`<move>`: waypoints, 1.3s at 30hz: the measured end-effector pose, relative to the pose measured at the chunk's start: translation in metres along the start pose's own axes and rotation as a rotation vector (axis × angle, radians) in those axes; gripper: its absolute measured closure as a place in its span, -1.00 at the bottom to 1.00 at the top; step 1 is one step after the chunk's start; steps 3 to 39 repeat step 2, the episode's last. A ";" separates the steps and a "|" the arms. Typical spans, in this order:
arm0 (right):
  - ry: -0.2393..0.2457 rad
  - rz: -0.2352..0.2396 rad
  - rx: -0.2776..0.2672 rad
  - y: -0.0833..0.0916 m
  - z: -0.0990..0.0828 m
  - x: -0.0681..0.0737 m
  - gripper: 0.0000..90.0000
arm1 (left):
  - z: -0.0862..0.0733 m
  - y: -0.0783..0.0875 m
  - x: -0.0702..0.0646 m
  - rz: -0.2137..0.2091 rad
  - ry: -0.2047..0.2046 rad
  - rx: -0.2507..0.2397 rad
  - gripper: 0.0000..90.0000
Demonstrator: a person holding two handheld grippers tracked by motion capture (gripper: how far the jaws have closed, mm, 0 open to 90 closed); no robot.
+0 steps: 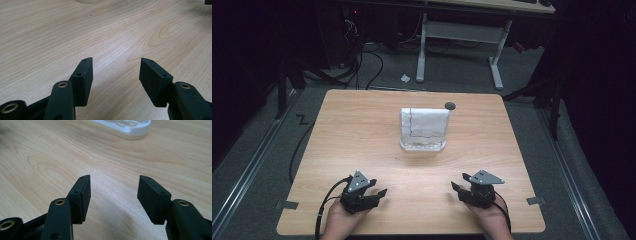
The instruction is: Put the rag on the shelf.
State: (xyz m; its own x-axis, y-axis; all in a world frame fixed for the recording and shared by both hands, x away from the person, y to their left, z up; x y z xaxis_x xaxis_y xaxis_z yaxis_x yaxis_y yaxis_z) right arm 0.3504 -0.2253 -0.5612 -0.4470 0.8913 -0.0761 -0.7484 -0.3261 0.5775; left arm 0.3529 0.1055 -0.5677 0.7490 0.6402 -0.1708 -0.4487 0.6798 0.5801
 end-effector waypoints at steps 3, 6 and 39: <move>-0.004 0.003 0.007 -0.002 -0.001 -0.001 -0.01 | -0.002 0.000 0.002 0.002 0.007 0.005 -0.03; -0.004 0.003 0.007 -0.002 -0.001 -0.001 -0.01 | -0.002 0.000 0.002 0.002 0.007 0.005 -0.03; -0.004 0.003 0.007 -0.002 -0.001 -0.001 -0.01 | -0.002 0.000 0.002 0.002 0.007 0.005 -0.03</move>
Point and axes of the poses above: each handheld gripper's, and its own axes: y roughly backward along the jaws, z roughly out of its top, x roughly to its left, the point moved 6 cm from there along -y, roughly forward along the jaws, and after that the axes turned 7 degrees about -z, right-handed, at the moved point
